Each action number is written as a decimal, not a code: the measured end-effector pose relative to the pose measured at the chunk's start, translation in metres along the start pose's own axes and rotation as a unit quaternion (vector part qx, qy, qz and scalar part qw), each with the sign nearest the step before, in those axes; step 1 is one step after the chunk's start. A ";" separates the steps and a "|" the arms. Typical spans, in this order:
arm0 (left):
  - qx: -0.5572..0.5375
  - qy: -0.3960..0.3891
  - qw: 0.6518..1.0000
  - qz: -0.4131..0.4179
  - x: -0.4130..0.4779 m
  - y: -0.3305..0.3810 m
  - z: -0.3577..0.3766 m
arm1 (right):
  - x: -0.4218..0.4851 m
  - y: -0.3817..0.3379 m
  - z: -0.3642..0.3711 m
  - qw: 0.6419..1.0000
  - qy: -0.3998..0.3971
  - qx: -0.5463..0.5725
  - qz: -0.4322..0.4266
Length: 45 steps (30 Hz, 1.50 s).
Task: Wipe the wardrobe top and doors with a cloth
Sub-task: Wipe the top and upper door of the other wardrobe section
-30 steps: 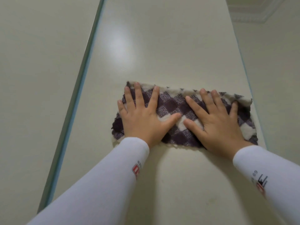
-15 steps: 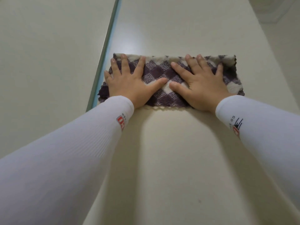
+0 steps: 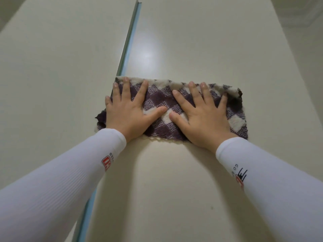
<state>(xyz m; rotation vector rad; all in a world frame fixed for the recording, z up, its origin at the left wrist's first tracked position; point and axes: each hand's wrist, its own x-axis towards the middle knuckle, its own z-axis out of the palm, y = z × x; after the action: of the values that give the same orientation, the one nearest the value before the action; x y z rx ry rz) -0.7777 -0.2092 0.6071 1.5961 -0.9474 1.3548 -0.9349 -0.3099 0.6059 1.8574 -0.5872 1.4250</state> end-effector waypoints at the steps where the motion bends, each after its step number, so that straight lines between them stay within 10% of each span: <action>1: 0.001 -0.003 1.000 0.006 -0.006 -0.001 -0.002 | -0.008 -0.004 0.000 1.000 -0.001 0.000 0.003; 24: -0.011 -0.115 0.993 -0.036 -0.201 0.012 0.002 | -0.187 -0.028 0.010 0.998 0.008 0.007 -0.056; 45: -0.033 -0.015 0.998 -0.048 -0.098 0.118 0.024 | -0.103 0.092 -0.013 1.000 -0.025 -0.011 0.002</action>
<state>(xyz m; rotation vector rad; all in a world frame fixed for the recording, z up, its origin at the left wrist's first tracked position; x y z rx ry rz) -0.8907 -0.2725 0.5212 1.5968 -0.9117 1.2245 -1.0387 -0.3662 0.5337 1.8804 -0.6277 1.3731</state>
